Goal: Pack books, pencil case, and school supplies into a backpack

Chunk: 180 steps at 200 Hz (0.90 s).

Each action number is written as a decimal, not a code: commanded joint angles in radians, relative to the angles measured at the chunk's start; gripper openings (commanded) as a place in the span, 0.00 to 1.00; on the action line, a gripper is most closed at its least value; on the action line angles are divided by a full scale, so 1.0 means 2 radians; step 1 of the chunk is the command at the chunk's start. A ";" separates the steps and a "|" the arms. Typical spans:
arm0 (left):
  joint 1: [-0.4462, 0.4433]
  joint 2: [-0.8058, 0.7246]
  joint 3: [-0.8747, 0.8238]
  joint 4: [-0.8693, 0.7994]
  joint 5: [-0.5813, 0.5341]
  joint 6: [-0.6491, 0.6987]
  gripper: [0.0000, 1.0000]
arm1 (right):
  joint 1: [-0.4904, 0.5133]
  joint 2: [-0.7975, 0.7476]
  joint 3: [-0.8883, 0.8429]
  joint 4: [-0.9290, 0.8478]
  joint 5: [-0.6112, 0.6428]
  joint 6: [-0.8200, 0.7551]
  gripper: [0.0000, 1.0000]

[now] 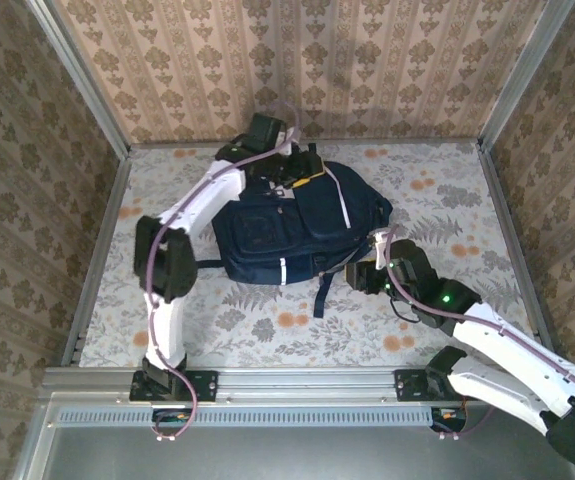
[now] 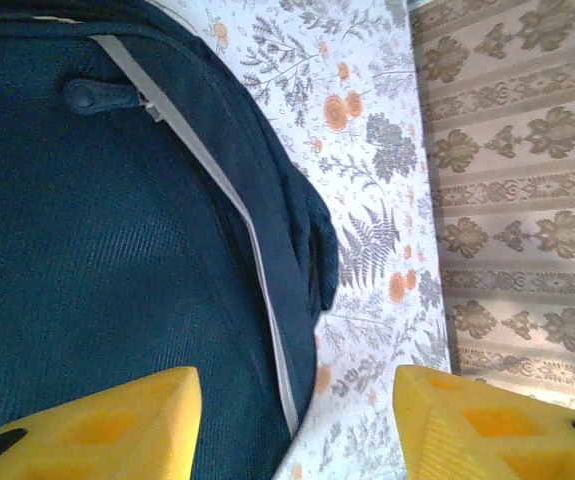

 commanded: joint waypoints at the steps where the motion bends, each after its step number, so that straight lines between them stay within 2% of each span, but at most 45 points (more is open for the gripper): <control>1: 0.018 -0.052 -0.057 0.005 -0.045 -0.019 0.55 | -0.003 0.015 -0.012 0.011 -0.002 0.016 0.49; 22: 0.013 -0.061 -0.086 -0.025 -0.059 -0.055 0.55 | -0.005 0.012 -0.018 0.007 0.014 0.026 0.48; 50: -0.007 -0.047 -0.107 -0.015 -0.051 -0.082 0.55 | -0.011 0.001 -0.029 0.011 0.018 0.031 0.48; 85: -0.026 -0.009 -0.079 -0.064 -0.071 -0.081 0.54 | -0.021 -0.008 -0.036 0.006 0.023 0.036 0.47; 109: -0.034 -0.004 -0.092 -0.057 -0.075 -0.088 0.53 | -0.030 -0.019 -0.046 0.008 0.020 0.036 0.47; 180: -0.041 0.042 -0.060 -0.069 -0.097 -0.093 0.52 | -0.048 -0.022 -0.066 0.028 -0.002 0.038 0.47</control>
